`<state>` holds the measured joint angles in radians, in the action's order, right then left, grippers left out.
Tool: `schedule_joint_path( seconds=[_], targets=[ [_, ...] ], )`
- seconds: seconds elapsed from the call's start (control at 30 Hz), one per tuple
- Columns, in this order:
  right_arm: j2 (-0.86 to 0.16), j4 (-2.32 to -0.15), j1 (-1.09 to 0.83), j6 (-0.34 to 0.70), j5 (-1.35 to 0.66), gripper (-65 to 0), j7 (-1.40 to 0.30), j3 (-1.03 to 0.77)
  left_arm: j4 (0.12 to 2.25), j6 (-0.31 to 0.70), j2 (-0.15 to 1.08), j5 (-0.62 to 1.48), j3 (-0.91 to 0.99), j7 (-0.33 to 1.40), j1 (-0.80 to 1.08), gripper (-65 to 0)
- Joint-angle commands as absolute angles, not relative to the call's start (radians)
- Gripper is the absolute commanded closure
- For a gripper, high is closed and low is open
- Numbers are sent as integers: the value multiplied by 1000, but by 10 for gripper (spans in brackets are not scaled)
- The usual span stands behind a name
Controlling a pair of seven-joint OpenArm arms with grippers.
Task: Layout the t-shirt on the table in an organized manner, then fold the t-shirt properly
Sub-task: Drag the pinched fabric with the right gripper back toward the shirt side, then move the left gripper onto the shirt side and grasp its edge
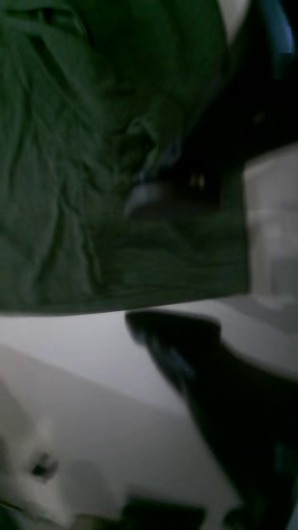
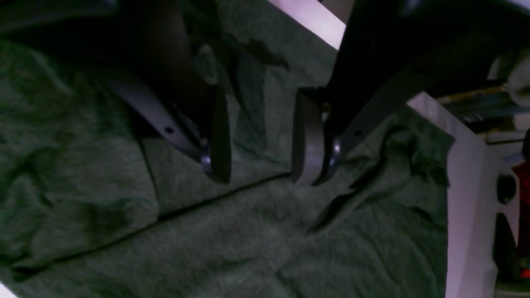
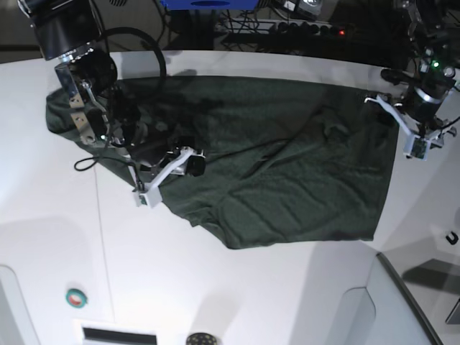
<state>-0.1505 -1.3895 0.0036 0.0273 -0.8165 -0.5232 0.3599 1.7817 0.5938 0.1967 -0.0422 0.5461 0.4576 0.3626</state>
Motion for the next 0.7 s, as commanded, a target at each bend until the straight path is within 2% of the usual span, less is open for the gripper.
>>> schedule_joint_path(
  seconds=[0.0,0.27,0.67],
  targets=[
    [-165,-1422,15,42,-829,-222,-507,357,1776,590,206,-50,526,440,343,-431],
    [-173,-1442,-24,44,-829,-222,-509,282,1624,590,160,-73,479,527,223,-433],
    [-173,-1442,-21,44,-829,-222,-509,283,1523,590,130,-64,447,532,214,-431]
  ],
)
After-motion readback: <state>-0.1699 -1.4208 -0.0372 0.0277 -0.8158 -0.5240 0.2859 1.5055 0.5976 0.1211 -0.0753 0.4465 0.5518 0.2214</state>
